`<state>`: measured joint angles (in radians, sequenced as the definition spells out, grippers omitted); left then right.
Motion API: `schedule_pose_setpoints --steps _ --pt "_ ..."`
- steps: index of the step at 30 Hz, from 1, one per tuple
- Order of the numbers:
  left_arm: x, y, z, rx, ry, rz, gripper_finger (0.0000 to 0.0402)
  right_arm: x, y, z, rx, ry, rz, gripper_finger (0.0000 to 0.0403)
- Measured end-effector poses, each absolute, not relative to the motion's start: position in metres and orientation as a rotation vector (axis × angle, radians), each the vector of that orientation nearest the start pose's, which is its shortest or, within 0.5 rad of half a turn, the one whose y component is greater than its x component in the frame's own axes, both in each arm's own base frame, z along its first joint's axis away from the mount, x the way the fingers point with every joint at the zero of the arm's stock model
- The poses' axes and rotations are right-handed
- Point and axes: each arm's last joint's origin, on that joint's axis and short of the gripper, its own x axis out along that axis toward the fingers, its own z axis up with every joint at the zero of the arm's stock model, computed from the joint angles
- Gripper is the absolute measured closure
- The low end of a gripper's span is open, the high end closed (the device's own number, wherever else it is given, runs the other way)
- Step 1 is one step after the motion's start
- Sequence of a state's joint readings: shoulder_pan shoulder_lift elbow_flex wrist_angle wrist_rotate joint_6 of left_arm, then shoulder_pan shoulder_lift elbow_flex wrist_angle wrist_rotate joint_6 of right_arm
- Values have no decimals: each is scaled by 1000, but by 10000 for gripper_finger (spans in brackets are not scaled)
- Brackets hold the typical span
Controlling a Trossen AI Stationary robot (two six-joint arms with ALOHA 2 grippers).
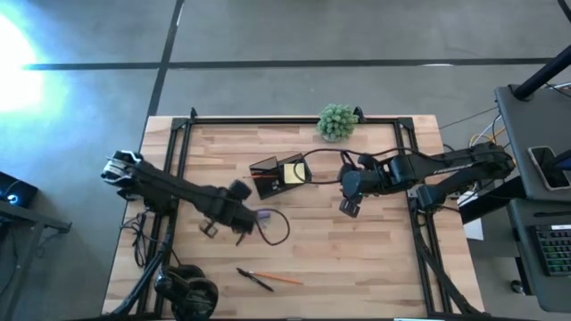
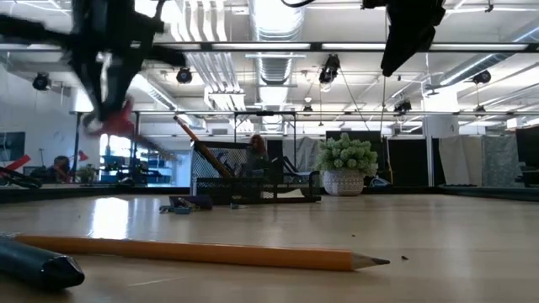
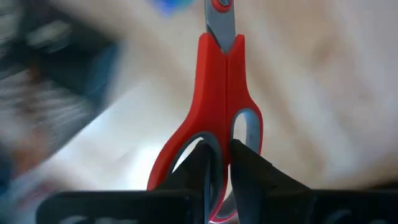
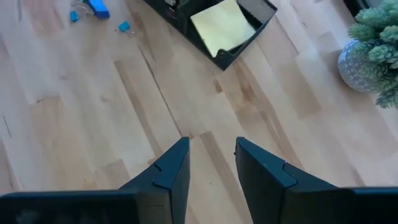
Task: Pick and place office supplies into organizer
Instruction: Put the red scissors into the desk organizer
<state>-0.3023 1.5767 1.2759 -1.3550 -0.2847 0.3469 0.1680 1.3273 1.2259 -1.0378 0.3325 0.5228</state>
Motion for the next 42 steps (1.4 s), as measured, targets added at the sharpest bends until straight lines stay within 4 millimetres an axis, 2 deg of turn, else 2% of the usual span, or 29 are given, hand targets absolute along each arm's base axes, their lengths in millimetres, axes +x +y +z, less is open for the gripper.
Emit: schedule_pose_setpoints --steps 2,5,12,16,19,22,29,33,42 --pt "256 -61 276 837 1630 -200 380 244 31 308 173 1018 -444 281" --pt "259 -41 293 923 1688 -80 380 244 31 309 162 1007 -461 280" --pt "266 17 296 1069 1800 180 380 246 31 310 170 985 -459 288" --pt "264 50 293 1009 1878 282 380 247 31 310 174 976 -457 289" --pt "261 64 293 960 1909 315 380 247 31 310 190 970 -465 289" --pt "261 65 294 957 1909 314 380 248 31 310 195 969 -467 292" --pt "268 49 312 997 1766 393 380 248 30 309 197 970 -470 292" --pt "269 42 317 1011 1746 377 380 248 30 309 207 967 -476 289" --pt "273 36 302 973 1802 259 380 248 30 309 258 955 -504 293"
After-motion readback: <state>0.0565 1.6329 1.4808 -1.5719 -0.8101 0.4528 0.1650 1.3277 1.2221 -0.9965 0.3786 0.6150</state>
